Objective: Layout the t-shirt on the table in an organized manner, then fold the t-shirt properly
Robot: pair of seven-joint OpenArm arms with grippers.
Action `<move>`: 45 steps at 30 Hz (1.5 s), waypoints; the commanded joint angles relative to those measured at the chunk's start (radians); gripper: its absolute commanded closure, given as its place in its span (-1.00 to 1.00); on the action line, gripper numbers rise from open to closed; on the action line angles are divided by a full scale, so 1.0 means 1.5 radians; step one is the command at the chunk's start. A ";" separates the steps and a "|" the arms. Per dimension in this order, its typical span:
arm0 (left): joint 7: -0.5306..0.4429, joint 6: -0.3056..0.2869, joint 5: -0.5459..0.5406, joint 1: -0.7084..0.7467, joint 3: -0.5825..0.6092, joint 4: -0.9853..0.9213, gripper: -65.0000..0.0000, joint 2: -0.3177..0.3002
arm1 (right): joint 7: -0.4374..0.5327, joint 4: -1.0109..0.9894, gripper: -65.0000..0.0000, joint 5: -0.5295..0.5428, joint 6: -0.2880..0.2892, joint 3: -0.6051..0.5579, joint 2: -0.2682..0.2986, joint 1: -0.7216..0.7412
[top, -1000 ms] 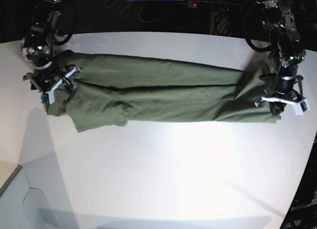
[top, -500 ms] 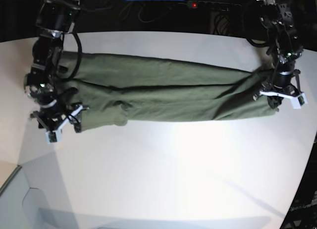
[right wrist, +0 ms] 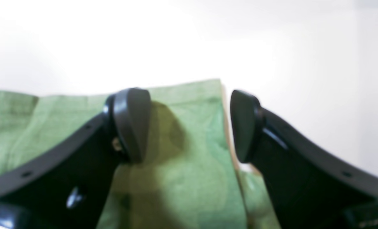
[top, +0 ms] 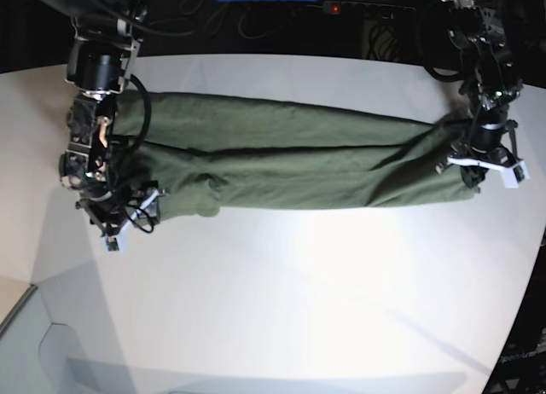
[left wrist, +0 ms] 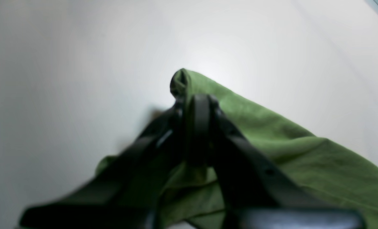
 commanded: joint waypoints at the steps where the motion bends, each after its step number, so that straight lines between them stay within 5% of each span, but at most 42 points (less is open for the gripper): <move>1: -0.016 -0.002 -0.001 -0.005 -0.003 0.011 0.99 -0.007 | 0.019 0.007 -0.19 0.005 0.000 0.001 0.006 0.013; 4: -0.016 -0.002 -0.001 -0.005 -0.003 0.011 0.99 -0.007 | 0.024 -0.011 0.09 0.005 0.000 0.000 0.011 0.012; 9: -0.016 -0.002 -0.001 -0.005 -0.003 0.011 0.99 -0.007 | 0.026 -0.038 0.97 0.005 0.000 0.000 0.015 0.017; 10: -0.016 -0.002 -0.001 -0.005 -0.003 0.011 0.99 -0.007 | 0.026 -0.034 1.00 0.005 0.000 0.000 0.015 0.018; 14: -0.016 -0.002 -0.001 -0.005 -0.003 0.011 0.99 -0.007 | 0.017 0.061 1.00 0.005 0.000 0.003 0.015 0.000; 23: -0.016 -0.002 -0.003 -0.005 -0.003 0.013 0.99 -0.008 | -0.148 0.411 1.00 0.007 0.000 0.004 0.010 -0.139; 27: -0.016 -0.002 -0.004 -0.005 -0.003 0.015 0.99 -0.009 | -0.158 0.469 1.00 0.007 0.000 0.005 0.010 -0.212; 34: -0.016 -0.002 -0.004 -0.006 -0.004 0.017 0.99 -0.013 | -0.126 0.442 1.00 0.009 0.000 0.045 -0.007 -0.295; 45: -0.011 -0.002 -0.005 0.026 -0.004 0.055 0.99 -0.013 | -0.014 0.237 1.00 0.009 0.000 0.057 -0.010 -0.272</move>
